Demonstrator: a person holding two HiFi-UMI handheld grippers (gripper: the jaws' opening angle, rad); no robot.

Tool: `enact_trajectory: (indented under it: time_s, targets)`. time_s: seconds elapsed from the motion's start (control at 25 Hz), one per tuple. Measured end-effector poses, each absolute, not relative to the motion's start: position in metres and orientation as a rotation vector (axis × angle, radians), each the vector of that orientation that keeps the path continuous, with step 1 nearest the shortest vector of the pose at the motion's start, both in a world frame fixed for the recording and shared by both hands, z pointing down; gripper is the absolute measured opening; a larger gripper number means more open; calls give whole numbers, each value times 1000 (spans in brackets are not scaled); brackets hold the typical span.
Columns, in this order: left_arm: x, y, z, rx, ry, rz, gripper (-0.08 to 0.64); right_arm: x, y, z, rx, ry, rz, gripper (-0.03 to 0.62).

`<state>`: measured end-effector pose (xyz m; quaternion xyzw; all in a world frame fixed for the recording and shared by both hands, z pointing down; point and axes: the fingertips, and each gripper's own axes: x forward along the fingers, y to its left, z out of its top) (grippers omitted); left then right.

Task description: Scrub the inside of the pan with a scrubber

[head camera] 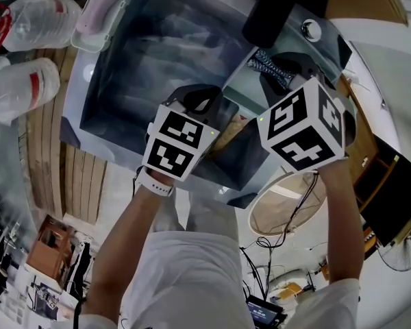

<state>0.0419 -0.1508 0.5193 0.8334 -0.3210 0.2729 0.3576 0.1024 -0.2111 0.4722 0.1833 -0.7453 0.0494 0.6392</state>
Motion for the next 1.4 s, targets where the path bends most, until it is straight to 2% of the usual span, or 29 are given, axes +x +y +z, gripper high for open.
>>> enact_trajectory:
  time_s: [0.68, 1.4]
  targets:
    - [41, -152, 518, 2142, -867, 718, 3, 121, -256, 446, 552, -1711, 46, 115]
    - [41, -151, 519, 2135, -893, 743, 3, 153, -238, 451, 585, -1682, 42, 109]
